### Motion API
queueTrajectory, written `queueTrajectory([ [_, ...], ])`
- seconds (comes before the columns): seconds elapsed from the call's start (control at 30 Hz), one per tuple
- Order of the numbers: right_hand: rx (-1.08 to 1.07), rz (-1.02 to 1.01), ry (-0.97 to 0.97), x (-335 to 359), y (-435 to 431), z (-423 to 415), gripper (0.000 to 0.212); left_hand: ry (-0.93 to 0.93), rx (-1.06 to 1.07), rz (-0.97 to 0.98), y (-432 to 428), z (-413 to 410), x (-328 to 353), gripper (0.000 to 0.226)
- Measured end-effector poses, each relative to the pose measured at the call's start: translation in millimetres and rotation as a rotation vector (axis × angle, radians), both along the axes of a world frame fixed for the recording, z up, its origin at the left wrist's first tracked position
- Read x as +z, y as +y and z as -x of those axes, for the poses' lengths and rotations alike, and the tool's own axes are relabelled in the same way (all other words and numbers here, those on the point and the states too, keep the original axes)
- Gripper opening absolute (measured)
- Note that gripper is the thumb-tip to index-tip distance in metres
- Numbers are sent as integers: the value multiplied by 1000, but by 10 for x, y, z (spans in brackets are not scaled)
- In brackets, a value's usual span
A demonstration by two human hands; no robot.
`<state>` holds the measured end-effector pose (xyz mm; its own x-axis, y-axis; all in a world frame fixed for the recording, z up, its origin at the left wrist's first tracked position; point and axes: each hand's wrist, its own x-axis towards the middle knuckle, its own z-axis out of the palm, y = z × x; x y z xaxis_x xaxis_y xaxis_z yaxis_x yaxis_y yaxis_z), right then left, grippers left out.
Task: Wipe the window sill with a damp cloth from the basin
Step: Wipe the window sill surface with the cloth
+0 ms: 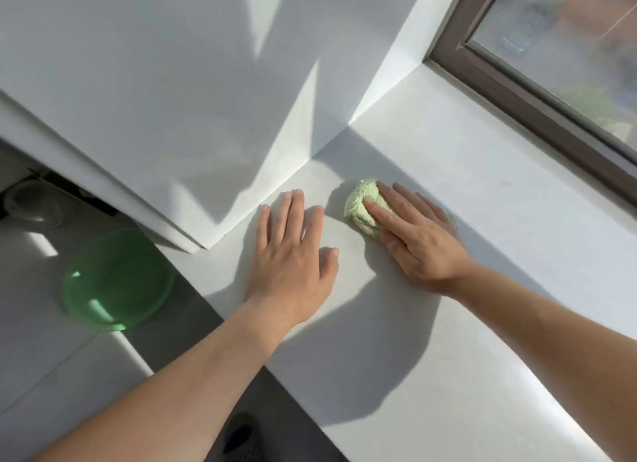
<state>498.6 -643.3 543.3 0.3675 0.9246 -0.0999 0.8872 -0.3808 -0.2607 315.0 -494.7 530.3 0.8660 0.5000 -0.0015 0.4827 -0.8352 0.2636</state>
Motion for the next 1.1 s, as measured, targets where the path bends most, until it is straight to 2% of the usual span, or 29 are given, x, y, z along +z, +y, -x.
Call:
queueTrajectory([
  [0.03,-45,7,-6,14,84,-191,52,2,2,-3,-1,-4,0,62],
  [0.13,-368,-15,-4,-9,509,-634,51,3,7,-10,-15,-23,0,63],
  [0.2,-411,-26,-32,-61,768,-457,52,-26,24,2,-32,-16,4,62],
  [0.23,-312,-47,-31,-93,806,-262,52,-49,50,14,-58,7,17,62],
  [0.3,23,-81,-32,-120,684,88,52,-77,151,22,-156,96,49,62],
  [0.37,266,-65,-55,-78,557,77,52,-63,283,16,-302,232,85,60],
  [0.43,220,-35,-50,-49,685,-187,51,-20,384,27,-451,381,70,57],
  [0.53,-130,-26,-27,-60,971,-231,53,-3,482,37,-613,519,23,59],
  [0.57,-160,-45,-38,-72,1005,-63,54,-17,511,49,-651,536,21,59],
  [0.6,-98,-81,-50,-96,981,136,54,-32,538,59,-691,542,19,60],
  [0.73,501,-108,-69,-101,616,463,50,-62,595,62,-791,596,17,60],
  [0.8,527,-96,-69,-65,743,341,50,-71,603,70,-793,638,18,61],
  [0.93,236,-90,-34,-74,1046,471,50,-143,649,117,-838,686,14,60],
  [1.0,339,-128,-37,-75,876,665,50,-225,690,158,-943,750,-10,61],
  [1.1,664,-161,-55,-78,366,725,49,-408,765,267,-1199,852,-63,66],
])
